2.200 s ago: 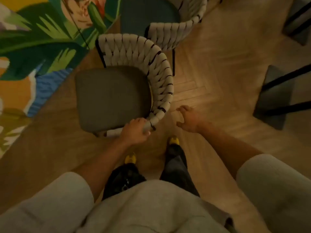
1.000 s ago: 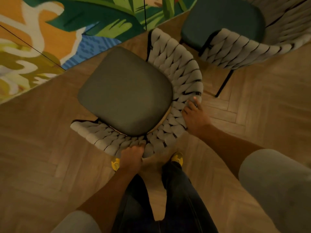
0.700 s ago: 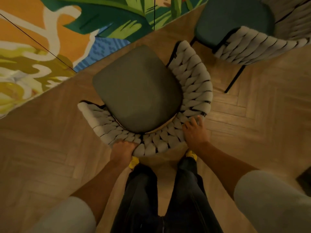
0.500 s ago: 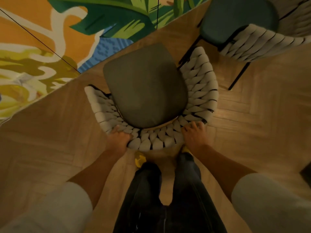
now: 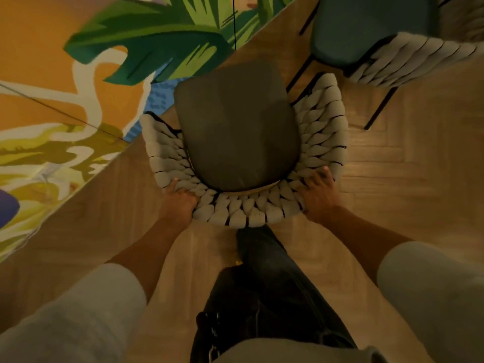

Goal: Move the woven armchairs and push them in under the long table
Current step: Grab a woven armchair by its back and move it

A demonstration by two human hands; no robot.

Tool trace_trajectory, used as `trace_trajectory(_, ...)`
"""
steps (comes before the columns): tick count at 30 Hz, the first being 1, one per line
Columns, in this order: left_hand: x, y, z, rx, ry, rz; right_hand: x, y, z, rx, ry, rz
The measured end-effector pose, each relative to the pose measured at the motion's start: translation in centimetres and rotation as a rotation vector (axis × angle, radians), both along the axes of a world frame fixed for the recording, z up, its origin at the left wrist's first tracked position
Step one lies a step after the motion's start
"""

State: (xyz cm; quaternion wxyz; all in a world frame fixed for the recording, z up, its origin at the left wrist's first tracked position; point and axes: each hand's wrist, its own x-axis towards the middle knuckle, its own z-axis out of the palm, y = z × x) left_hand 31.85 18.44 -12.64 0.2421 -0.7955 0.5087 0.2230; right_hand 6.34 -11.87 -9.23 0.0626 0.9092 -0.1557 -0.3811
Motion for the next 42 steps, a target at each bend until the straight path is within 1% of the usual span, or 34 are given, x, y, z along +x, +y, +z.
trace_trajectory(6, 6.5, -3.3, 0.3, 0.029, 0.032, -0.121, 1.5, 0.8, -0.2, 0.086, -0.019, -0.183)
trace_trajectory(9, 9.2, -3.9, 0.8, -0.004, 0.059, -0.228, 2.7, 1.9, 0.2, 0.103, -0.023, -0.235)
trace_trajectory(12, 12.0, -2.8, 0.4, -0.039, 0.097, -0.327, 3.9, 4.1, 0.3, 0.103, -0.015, -0.299)
trace_trajectory(15, 14.1, -1.4, 0.6, 0.028, 0.164, -0.394, 4.9, 7.0, 0.4, 0.137, -0.038, -0.401)
trace_trajectory(18, 15.9, 0.0, 0.9, -0.005, 0.143, -0.469, 5.7, 10.5, 0.3, 0.155, -0.04, -0.479)
trace_trajectory(21, 17.4, 1.4, 0.7, 0.136, 0.149, -0.531, 6.4, 14.5, 0.4, 0.152, 0.004, -0.56)
trace_trajectory(24, 17.5, 1.0, 1.1, 0.124, 0.137, -0.646, 6.0, 17.8, 1.1, 0.104, 0.03, -0.661)
trace_trajectory(26, 16.9, 0.1, 1.1, 0.092, 0.149, -0.715, 5.2, 19.3, 1.6, 0.097, 0.033, -0.715)
trace_trajectory(29, 16.7, -1.5, 0.9, 0.111, 0.131, -0.811, 4.3, 21.1, 2.0, 0.102, 0.049, -0.809)
trace_trajectory(31, 16.7, -3.0, 0.9, 0.08, 0.125, -0.875, 3.8, 22.0, 1.8, 0.104, 0.048, -0.872)
trace_trajectory(33, 16.4, -5.0, 1.0, 0.037, 0.122, -0.922, 3.5, 22.3, 1.7, 0.097, 0.047, -0.924)
trace_trajectory(36, 15.8, -8.2, 1.1, 0.027, 0.096, -0.972, 3.2, 22.2, 1.5, 0.091, 0.058, -0.996)
trace_trajectory(39, 15.4, -11.8, 1.1, 0.02, 0.062, -1.028, 3.0, 21.9, 1.0, 0.068, 0.025, -1.082)
trace_trajectory(42, 15.1, -15.4, 0.6, -0.037, 0.008, -1.094, 3.2, 21.6, 0.6, 0.042, -0.02, -1.185)
